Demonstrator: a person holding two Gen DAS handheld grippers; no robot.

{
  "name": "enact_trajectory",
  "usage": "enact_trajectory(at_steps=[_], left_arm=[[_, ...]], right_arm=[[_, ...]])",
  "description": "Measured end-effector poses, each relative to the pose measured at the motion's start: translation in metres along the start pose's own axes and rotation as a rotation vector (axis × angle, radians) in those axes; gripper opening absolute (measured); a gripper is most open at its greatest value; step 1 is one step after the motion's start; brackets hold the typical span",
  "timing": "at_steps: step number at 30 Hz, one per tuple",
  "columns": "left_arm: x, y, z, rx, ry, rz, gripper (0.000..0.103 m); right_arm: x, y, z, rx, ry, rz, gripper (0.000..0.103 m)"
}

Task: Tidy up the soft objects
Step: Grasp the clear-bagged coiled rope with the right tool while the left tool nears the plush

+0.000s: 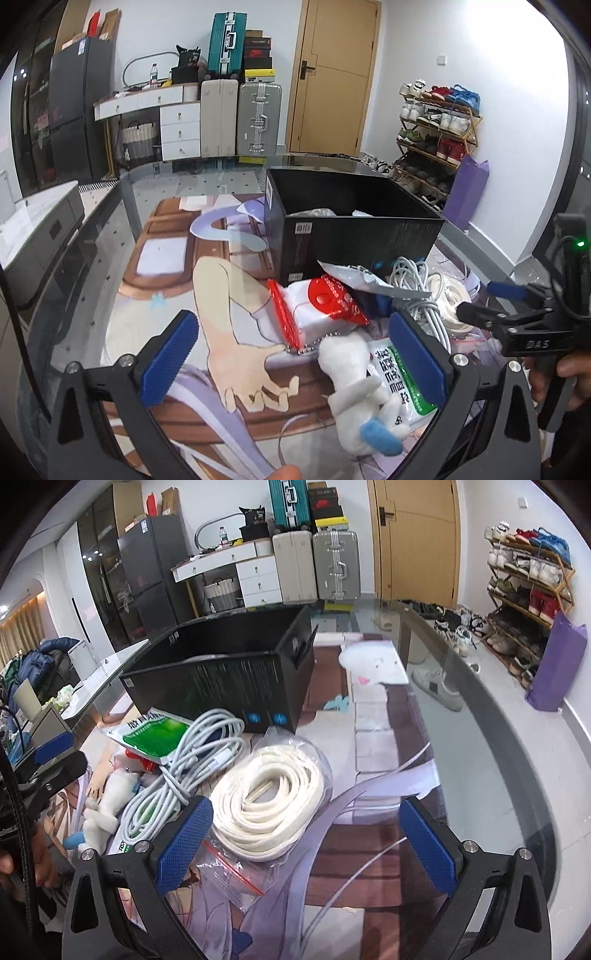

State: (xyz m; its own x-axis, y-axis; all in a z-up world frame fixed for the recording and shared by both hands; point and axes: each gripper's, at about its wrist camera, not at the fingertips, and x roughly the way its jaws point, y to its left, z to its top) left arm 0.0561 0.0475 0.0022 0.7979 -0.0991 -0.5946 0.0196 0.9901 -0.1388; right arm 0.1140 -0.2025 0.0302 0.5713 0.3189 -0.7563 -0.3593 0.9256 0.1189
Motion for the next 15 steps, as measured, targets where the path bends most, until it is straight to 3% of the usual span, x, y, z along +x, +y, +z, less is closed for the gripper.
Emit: enact_trajectory(at_steps=[15], left_arm=[[0.002, -0.007, -0.015, 0.034, 0.066, -0.016, 0.103]], right_arm=[[0.03, 0.019, 0.01, -0.054, 0.066, -0.01, 0.102]])
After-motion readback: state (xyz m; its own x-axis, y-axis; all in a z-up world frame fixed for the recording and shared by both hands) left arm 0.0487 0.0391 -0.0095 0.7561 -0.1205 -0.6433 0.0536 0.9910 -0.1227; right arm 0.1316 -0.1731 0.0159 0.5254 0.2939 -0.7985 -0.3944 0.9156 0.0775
